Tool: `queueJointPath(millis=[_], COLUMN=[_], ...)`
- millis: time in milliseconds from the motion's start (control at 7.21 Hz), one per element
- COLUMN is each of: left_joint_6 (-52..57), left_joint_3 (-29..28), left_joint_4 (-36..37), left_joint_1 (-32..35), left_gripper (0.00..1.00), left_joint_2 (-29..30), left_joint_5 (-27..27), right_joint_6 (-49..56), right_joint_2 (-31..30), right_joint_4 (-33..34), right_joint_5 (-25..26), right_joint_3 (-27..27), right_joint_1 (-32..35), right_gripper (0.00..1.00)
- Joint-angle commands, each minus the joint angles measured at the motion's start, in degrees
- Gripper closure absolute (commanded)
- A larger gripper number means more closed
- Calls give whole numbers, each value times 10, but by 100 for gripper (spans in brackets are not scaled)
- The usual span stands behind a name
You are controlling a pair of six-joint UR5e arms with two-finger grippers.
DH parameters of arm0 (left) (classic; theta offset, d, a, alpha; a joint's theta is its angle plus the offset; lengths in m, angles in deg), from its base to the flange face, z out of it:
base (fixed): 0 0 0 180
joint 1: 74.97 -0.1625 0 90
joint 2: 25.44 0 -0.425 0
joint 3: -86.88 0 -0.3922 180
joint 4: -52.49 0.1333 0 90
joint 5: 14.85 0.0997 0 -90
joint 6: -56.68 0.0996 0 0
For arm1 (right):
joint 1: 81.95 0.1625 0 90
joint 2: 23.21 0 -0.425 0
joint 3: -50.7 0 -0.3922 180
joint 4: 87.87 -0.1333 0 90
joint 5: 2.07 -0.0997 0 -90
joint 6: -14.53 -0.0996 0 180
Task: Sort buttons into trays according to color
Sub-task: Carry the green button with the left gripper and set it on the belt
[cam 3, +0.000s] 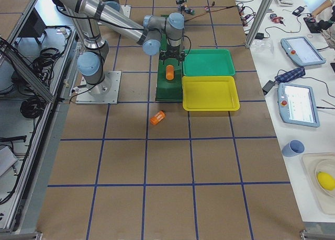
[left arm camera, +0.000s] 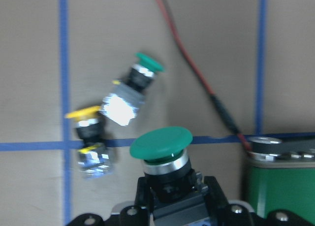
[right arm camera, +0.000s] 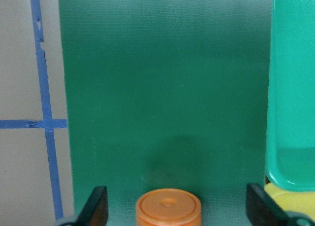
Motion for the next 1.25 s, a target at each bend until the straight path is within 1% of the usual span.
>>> queueJointPath(millis=[0,277,416,693,1109], left_joint_6=[-6,35,42,45,50], left_joint_3=[59,64,58,55,62], left_joint_4=[6,6,10,34,35], left_joint_1=[41,41,41,44,46], left_gripper=[100,100,100,100,100], left_joint_2=[-31,-29,-16,-7,7], left_joint_5=[-2,-1,-2,-36,-36], right_joint_6=[-1,-3,-2,-1,2], right_joint_2=[0,1,2,8,10], right_joint_4=[0,1,1,1,2], right_joint_5=[-1,-3,-3,1,4], right_joint_3=[-1,-3,-3,-4,-5], right_joint_1=[0,0,0,0,-4], right_gripper=[0,0,0,0,0])
